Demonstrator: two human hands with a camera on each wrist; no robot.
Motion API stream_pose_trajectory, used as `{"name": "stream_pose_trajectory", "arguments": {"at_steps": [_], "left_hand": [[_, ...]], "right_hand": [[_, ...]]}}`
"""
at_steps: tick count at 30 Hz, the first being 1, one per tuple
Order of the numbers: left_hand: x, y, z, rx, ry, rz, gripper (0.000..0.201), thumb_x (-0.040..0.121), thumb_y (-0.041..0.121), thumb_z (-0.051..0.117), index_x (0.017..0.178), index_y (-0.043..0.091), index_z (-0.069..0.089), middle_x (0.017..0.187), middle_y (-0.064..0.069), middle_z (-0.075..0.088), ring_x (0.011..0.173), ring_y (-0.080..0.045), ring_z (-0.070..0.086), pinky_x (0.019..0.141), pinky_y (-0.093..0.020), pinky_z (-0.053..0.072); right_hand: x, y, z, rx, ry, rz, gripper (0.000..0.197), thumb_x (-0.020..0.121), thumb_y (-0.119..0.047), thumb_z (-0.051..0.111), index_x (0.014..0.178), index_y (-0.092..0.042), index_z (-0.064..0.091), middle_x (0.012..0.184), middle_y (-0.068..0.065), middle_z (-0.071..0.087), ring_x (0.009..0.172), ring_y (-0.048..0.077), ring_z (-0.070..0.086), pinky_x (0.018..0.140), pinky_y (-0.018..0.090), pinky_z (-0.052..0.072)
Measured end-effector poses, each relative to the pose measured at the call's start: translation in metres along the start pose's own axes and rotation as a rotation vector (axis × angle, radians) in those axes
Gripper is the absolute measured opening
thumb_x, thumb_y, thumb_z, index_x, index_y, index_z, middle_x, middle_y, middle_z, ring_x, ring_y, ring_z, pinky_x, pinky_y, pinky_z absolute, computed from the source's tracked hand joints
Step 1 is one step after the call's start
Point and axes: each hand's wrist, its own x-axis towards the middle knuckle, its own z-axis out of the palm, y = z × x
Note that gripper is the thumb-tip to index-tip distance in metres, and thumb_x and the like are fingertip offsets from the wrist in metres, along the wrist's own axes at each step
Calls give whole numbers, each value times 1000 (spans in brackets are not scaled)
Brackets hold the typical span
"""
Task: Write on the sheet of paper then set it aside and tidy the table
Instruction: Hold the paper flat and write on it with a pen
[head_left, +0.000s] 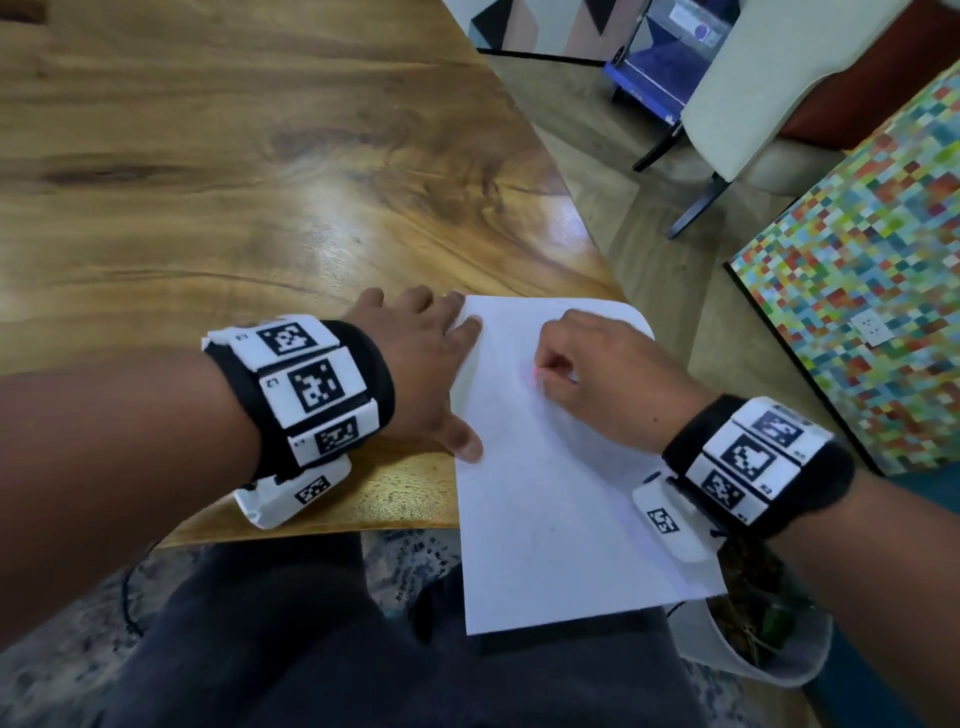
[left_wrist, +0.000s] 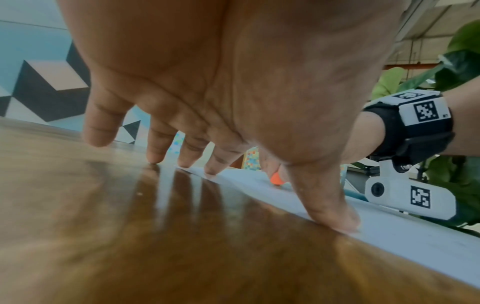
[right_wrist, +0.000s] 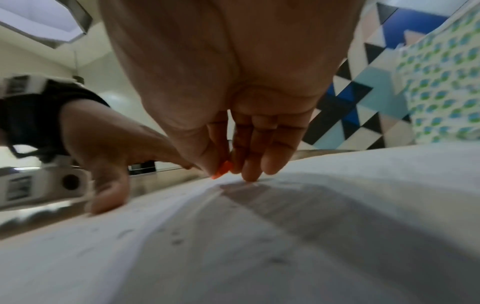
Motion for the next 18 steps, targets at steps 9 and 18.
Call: {"name": "stream_pose_trajectory", "arguments": {"at_steps": [9,18], "left_hand": [[-2,6,2,1,-3,-15,141,57,102,45,162,19,0,171,2,-6,156,-23,6,118,-59,21],[0,7,0,-6,-27,-26,142,57,100,49,162,18,0,171,1,-8,155,-24,7,115,-57,25]], "right_hand": [[46,1,-3,-63,3,40,11,91,-21,50,84,-18,57,88,0,56,83,24,56,75,43,51],[14,-19,-3,-115,-164,-257,15,94,-29,50,90,-19,61,90,-3,55,84,22,56,72,39,46]]}}
